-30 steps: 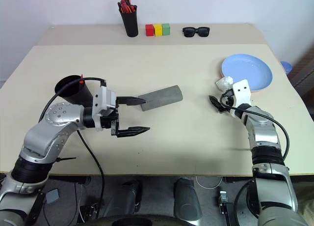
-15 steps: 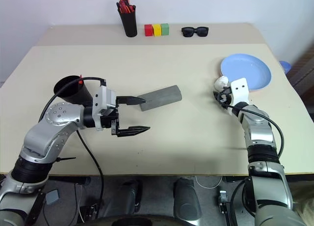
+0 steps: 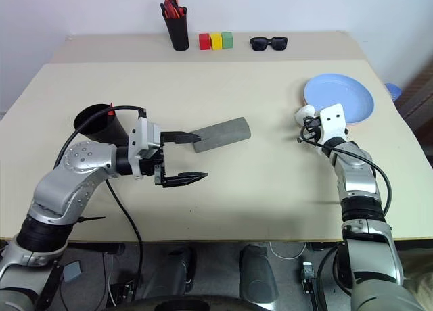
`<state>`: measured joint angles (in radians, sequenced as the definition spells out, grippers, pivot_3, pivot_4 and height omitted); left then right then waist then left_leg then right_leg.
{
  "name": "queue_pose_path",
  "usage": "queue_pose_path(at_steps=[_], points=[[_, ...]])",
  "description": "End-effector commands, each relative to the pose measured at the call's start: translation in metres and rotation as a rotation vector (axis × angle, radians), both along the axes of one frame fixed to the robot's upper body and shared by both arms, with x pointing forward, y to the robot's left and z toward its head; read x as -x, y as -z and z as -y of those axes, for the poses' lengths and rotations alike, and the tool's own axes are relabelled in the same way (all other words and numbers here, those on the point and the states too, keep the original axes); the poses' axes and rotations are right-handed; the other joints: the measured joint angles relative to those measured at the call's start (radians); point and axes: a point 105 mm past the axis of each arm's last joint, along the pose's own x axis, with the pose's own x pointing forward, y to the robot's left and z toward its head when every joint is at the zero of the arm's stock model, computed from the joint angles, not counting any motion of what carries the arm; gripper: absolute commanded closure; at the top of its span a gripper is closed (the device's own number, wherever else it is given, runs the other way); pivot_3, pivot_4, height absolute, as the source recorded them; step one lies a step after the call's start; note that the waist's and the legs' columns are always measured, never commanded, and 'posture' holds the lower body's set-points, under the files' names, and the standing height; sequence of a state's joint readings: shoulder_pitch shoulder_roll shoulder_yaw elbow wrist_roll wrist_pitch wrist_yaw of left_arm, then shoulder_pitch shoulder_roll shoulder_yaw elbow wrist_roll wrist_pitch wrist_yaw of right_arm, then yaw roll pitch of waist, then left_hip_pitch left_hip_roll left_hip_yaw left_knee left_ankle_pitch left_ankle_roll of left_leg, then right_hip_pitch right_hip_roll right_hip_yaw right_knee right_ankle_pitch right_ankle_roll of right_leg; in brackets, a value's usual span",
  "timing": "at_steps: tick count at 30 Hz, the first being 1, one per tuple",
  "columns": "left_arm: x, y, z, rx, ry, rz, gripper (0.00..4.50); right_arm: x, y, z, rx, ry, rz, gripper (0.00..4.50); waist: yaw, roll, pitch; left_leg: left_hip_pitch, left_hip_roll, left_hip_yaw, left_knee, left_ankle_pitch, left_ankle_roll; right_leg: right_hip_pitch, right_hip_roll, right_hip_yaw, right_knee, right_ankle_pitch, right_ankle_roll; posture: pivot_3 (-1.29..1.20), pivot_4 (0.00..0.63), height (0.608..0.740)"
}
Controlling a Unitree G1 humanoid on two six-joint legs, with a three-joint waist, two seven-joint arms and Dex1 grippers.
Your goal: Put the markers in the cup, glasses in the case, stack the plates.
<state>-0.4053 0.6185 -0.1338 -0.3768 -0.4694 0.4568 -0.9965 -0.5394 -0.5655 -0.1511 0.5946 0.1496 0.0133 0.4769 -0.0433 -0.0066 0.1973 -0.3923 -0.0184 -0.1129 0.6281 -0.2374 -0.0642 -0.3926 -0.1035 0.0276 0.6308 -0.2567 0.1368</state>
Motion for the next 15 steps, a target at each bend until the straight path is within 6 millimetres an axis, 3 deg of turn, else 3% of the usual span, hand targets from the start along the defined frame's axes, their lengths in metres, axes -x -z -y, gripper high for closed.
queue_pose_path(at_steps=[1,12,15], points=[[0.005,-0.008,0.004,0.015,0.018,0.036,0.00,-0.002,-0.028,0.006,0.002,0.015,0.101,4.45,0.000,0.000,0.000,0.000,0.000,0.000,0.000,0.000,0.000,0.000,0.000,0.000,0.000,0.000,0.000,0.00,0.150,0.740],[0.005,-0.008,0.006,0.023,0.016,0.037,0.00,-0.007,-0.049,0.005,-0.005,0.008,0.160,4.45,0.000,0.000,0.000,0.000,0.000,0.000,0.000,0.000,0.000,0.000,0.000,0.000,0.000,0.000,0.000,0.00,0.150,0.740],[0.005,-0.008,0.006,0.023,0.015,0.037,0.00,-0.008,-0.048,0.004,0.007,-0.007,0.150,3.65,0.000,0.000,0.000,0.000,0.000,0.000,0.000,0.000,0.000,0.000,0.000,0.000,0.000,0.000,0.000,0.00,0.150,0.740]])
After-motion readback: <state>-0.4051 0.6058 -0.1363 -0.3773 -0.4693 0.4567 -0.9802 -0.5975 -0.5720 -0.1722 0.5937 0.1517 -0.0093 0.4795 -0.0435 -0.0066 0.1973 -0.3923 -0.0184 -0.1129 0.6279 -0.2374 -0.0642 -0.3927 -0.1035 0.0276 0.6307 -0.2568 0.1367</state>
